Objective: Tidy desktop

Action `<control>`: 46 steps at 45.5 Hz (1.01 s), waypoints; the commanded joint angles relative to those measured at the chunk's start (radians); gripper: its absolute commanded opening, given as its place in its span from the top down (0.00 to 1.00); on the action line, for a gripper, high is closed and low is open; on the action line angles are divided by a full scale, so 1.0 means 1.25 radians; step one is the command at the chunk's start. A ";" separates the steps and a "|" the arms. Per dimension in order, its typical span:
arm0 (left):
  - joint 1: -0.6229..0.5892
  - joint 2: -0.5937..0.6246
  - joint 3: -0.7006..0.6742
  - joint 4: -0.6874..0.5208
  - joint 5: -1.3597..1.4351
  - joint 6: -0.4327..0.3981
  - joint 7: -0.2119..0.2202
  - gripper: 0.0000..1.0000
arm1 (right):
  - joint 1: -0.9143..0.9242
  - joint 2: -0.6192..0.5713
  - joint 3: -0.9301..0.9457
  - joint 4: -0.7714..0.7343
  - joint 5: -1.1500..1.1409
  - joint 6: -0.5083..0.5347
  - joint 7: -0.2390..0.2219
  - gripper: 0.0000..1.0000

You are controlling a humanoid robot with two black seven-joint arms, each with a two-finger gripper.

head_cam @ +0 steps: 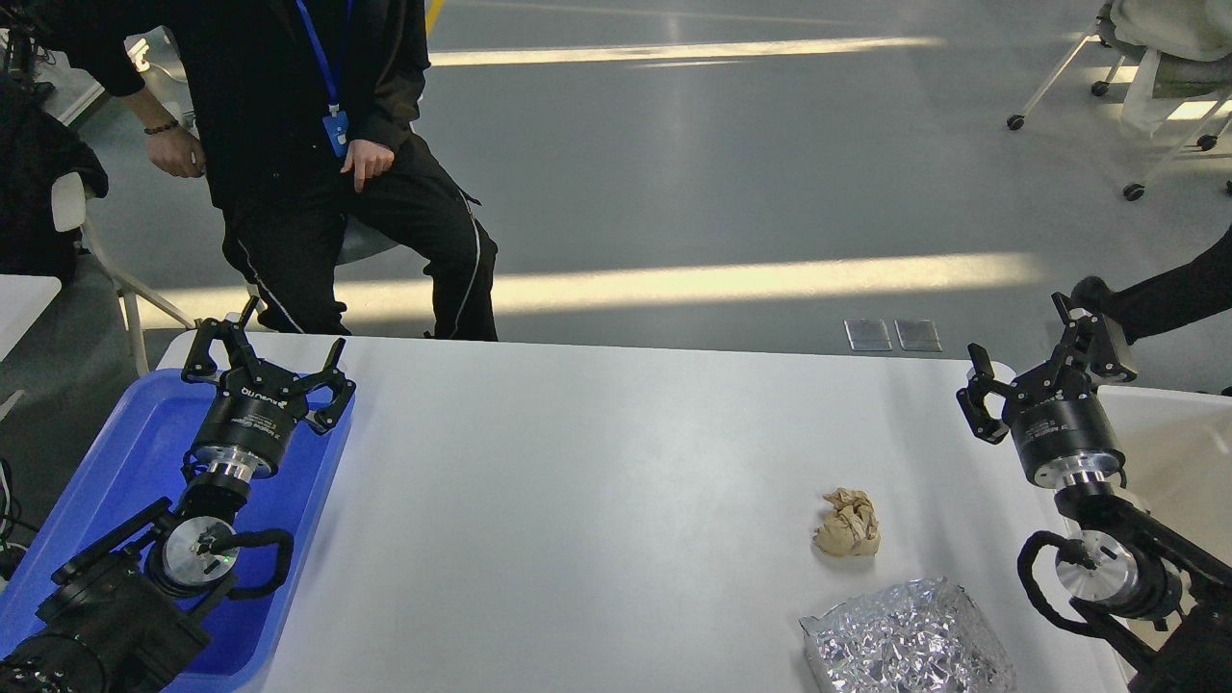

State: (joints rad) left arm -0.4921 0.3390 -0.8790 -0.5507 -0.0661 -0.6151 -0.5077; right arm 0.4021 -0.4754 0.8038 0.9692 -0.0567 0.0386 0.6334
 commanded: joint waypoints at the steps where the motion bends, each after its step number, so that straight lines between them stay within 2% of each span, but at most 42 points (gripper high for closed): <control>1: 0.000 0.000 0.000 0.000 0.000 0.000 0.001 0.00 | -0.001 -0.001 0.000 0.000 0.000 -0.003 0.000 0.00; 46: 0.000 0.000 0.000 0.000 0.001 0.000 0.000 0.00 | 0.027 -0.033 -0.004 0.000 0.000 0.005 0.000 0.00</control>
State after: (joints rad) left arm -0.4913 0.3390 -0.8790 -0.5507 -0.0643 -0.6151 -0.5077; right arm 0.4193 -0.4967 0.8059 0.9659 -0.0567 0.0420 0.6336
